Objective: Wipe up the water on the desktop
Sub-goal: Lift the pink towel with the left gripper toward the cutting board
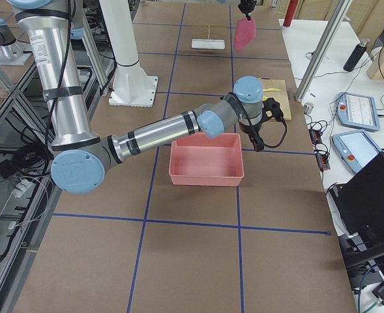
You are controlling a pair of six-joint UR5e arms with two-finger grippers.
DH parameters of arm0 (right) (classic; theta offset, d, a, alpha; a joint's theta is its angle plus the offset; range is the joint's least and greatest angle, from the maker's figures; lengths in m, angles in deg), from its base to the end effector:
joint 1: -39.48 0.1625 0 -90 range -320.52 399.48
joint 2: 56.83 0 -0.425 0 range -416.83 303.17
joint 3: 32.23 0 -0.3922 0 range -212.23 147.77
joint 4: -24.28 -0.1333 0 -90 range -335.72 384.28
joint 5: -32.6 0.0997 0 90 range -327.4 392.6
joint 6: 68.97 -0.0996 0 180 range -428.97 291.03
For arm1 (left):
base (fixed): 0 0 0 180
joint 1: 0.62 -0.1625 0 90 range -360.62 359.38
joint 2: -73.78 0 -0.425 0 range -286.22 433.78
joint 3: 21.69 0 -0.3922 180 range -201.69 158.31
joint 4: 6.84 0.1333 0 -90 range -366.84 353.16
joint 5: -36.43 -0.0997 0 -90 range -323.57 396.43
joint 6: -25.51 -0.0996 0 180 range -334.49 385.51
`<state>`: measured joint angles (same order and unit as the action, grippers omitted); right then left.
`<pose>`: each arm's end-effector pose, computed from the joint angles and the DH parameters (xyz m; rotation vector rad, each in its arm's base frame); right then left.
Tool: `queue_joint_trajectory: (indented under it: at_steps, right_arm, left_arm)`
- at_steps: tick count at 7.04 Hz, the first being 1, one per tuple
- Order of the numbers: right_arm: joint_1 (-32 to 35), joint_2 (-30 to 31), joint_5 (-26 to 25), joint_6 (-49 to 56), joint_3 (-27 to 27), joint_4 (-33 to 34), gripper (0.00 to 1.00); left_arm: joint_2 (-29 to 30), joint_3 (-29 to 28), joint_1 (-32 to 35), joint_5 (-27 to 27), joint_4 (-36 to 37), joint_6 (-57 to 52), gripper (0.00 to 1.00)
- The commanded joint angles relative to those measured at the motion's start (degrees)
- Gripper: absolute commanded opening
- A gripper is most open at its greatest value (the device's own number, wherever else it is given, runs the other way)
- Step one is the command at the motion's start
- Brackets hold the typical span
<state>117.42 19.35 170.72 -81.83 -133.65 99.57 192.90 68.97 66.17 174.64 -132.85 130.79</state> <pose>-0.0624 -0.5751 0.3949 0.4659 -0.9268 -0.2798 0.2014 -0.6194 0.2753 -0.2063 1.3144 -0.7414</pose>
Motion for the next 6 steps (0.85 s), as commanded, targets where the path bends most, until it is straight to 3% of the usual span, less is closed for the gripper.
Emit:
queue_joint_trajectory:
  at_steps: [1,3,5,6]
  right_arm:
    - [-7.1,-6.4,-0.8,-5.3,-3.4,-0.3,1.0]
    - [-17.2,-9.3,-12.6,-8.4,-9.9,-0.3,1.0]
    - [-28.0,-11.0,-22.3,-14.6,-13.0,-0.4,1.0]
    - [-35.1,-13.1,-30.9,-15.3,-13.3,-1.2,1.0]
  left_arm:
    - [7.0,1.3,-4.2,-3.1,10.4,7.3,0.0]
    - [10.3,3.3,-11.1,-12.0,15.4,14.8,0.0]
    - [14.5,3.2,-13.8,-12.7,19.8,21.2,0.0]
    - [16.2,2.8,-14.7,-12.8,21.1,23.3,0.0]
